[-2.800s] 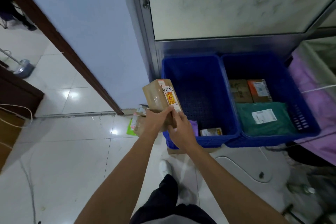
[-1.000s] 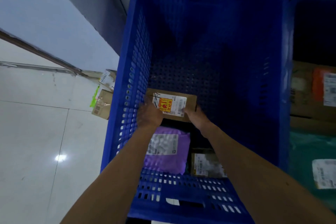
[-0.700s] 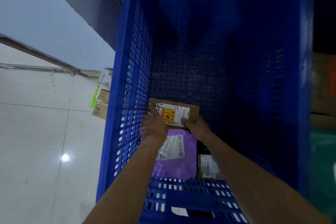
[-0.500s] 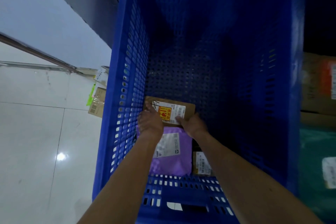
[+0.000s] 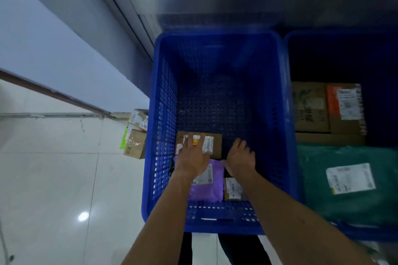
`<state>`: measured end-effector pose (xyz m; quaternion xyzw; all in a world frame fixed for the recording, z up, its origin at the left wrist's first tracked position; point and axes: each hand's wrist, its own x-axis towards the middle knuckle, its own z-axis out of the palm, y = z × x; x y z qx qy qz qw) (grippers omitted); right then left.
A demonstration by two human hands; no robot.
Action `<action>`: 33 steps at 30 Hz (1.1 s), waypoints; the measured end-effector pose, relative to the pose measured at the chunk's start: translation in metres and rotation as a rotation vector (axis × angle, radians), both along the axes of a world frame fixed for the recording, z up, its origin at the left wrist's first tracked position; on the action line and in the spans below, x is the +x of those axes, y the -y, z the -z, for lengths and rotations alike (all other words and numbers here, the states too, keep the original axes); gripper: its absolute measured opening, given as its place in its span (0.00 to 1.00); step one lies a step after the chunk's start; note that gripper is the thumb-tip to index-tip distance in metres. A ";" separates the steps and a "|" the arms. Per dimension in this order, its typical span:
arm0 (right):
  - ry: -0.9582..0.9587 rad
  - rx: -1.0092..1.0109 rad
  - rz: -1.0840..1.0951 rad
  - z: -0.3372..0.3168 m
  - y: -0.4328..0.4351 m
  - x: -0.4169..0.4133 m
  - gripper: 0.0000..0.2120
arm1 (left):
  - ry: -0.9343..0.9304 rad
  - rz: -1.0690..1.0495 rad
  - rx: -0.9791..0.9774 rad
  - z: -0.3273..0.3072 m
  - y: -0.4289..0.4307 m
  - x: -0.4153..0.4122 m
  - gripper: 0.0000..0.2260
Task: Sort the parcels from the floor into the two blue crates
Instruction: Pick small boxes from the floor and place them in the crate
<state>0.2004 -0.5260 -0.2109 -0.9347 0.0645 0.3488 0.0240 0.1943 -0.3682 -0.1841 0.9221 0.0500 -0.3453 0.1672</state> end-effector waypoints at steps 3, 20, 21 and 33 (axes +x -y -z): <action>0.010 0.034 0.011 -0.052 0.014 -0.009 0.41 | 0.021 0.010 -0.056 -0.050 0.010 -0.005 0.30; 0.025 0.311 -0.164 -0.256 0.012 -0.006 0.30 | 0.202 -0.154 -0.009 -0.260 -0.024 -0.021 0.29; 0.019 0.312 -0.179 -0.261 0.006 -0.007 0.30 | 0.207 -0.165 0.002 -0.262 -0.031 -0.022 0.29; -0.007 0.186 -0.152 -0.256 -0.075 -0.064 0.21 | 0.181 -0.167 -0.086 -0.263 -0.150 -0.064 0.36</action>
